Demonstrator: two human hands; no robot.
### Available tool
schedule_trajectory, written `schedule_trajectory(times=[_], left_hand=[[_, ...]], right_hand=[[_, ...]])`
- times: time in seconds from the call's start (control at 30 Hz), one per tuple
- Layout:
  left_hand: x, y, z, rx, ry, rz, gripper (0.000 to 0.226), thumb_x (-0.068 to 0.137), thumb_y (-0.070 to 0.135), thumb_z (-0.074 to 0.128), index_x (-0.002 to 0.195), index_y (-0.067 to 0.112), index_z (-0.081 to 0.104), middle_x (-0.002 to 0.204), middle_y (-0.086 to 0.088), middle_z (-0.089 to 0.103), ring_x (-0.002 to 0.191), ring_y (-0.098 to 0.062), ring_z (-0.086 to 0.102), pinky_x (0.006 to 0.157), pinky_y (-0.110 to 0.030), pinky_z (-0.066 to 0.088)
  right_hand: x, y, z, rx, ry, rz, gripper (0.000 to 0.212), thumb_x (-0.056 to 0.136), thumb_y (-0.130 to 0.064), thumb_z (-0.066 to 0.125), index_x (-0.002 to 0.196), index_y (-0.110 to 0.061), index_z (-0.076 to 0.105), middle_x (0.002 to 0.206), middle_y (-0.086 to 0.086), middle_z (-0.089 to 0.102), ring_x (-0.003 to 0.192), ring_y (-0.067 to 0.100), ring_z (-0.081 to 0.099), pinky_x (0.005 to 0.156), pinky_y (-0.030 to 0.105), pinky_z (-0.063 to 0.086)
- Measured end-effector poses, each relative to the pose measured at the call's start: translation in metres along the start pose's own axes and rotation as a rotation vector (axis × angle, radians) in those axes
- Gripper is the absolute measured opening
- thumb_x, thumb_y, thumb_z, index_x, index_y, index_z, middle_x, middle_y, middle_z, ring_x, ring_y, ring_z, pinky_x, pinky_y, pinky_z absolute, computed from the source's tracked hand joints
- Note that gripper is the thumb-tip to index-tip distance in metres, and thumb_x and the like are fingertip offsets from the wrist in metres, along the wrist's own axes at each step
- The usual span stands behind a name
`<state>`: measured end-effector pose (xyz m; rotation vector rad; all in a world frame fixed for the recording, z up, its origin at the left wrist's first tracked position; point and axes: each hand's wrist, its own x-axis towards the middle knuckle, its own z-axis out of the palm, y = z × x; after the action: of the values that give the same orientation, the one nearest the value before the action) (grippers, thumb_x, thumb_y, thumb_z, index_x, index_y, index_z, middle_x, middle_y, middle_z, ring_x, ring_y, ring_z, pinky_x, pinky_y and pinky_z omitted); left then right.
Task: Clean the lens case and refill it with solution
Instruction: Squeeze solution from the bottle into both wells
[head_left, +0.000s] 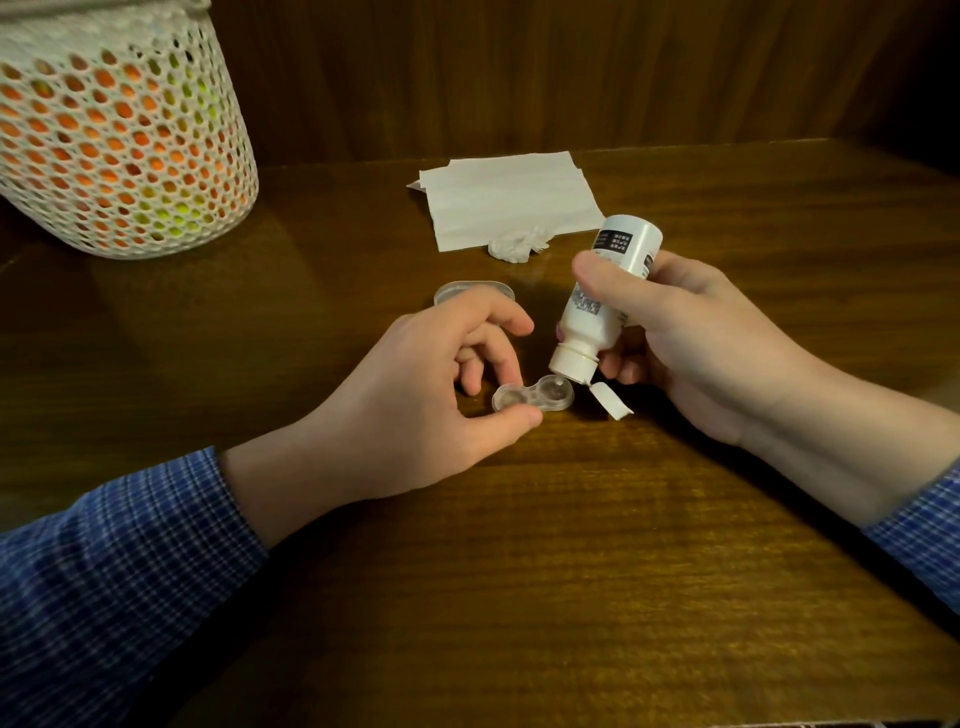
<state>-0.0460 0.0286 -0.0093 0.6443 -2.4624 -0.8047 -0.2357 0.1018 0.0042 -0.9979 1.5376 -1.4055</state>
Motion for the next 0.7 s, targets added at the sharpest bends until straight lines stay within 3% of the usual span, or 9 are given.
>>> schedule_trajectory(times=[0.3, 0.47, 0.7], left_hand=[[0.0004, -0.0017, -0.0003, -0.014, -0.014, -0.031, 0.055, 0.079, 0.026, 0.085, 0.127, 0.021, 0.059, 0.090, 0.013, 0.069, 0.078, -0.018, 0.064, 0.068, -0.032, 0.055], [0.0003, -0.0019, -0.0013, -0.019, -0.021, -0.035, 0.055, 0.080, 0.026, 0.085, 0.128, 0.020, 0.059, 0.091, 0.013, 0.069, 0.077, -0.018, 0.064, 0.068, -0.032, 0.055], [0.0007, -0.0015, -0.0010, -0.027, -0.031, -0.043, 0.055, 0.080, 0.026, 0.085, 0.128, 0.020, 0.059, 0.091, 0.013, 0.069, 0.077, -0.018, 0.064, 0.068, -0.032, 0.055]], right_hand=[[0.0011, 0.0003, -0.0011, 0.004, -0.006, 0.008, 0.028, 0.093, -0.042, 0.069, 0.105, -0.017, 0.066, 0.098, 0.021, 0.075, 0.056, 0.014, 0.057, 0.045, 0.021, 0.044], [0.0013, -0.0004, -0.0009, 0.018, 0.000, 0.023, 0.027, 0.092, -0.043, 0.069, 0.104, -0.018, 0.065, 0.083, 0.006, 0.075, 0.053, 0.012, 0.058, 0.044, 0.020, 0.044], [0.0001, -0.0008, -0.0009, 0.008, -0.004, 0.028, 0.030, 0.093, -0.042, 0.068, 0.106, -0.016, 0.065, 0.085, 0.008, 0.074, 0.053, 0.012, 0.058, 0.045, 0.020, 0.045]])
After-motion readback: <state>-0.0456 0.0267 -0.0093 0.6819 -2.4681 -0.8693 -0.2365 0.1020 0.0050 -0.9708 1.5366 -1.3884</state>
